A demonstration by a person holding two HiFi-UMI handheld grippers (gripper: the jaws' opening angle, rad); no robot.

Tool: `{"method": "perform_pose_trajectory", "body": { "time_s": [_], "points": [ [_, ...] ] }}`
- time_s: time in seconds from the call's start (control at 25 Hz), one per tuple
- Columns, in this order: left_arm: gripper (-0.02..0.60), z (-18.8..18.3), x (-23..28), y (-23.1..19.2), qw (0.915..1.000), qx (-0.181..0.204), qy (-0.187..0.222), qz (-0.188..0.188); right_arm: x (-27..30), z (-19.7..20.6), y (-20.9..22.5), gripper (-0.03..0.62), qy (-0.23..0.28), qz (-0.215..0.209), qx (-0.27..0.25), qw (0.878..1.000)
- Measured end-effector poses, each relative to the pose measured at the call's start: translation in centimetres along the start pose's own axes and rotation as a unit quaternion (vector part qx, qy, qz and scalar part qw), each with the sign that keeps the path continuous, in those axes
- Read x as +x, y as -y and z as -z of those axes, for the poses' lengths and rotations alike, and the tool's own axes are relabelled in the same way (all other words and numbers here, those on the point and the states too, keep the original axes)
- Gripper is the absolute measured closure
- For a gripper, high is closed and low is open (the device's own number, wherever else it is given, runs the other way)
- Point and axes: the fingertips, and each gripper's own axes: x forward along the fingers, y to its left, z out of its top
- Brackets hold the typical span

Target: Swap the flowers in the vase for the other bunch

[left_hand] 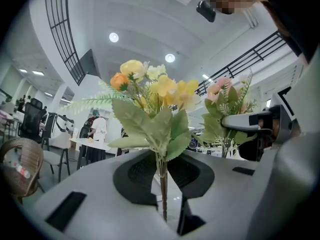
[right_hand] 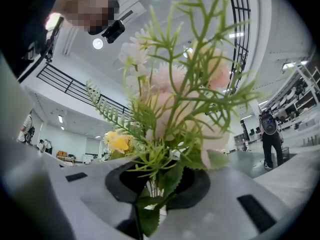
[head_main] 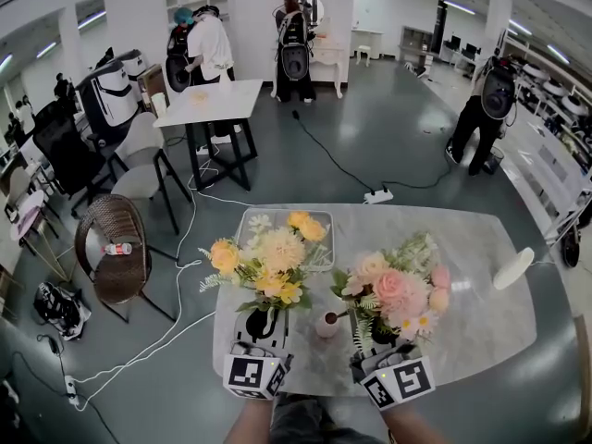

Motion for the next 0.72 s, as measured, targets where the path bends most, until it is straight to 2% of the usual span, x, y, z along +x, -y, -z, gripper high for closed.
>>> {"method": "perform_pose_trajectory", "body": {
  "time_s": [0.24,0.48,0.72],
  "points": [
    [0.508,-0.1,1.6,1.5,0.9999,0.001,-0.003,0.01,-0.2,0.6,2.5,0.499,-0.008,0.013,0.001,1.0],
    [0.508,0.2,1.7,1.4,0.9997,-0.006,-0.004,0.024,0.3,2.9,2.7,0.499,-0.025,0.02,0.007,0.999],
    [0.507,1.6,1.3,1.2,0.9993,-0.023,-0.019,0.023,0.6,5.3,2.2,0.499,-0.047,0.012,0.011,0.999]
  ]
}}
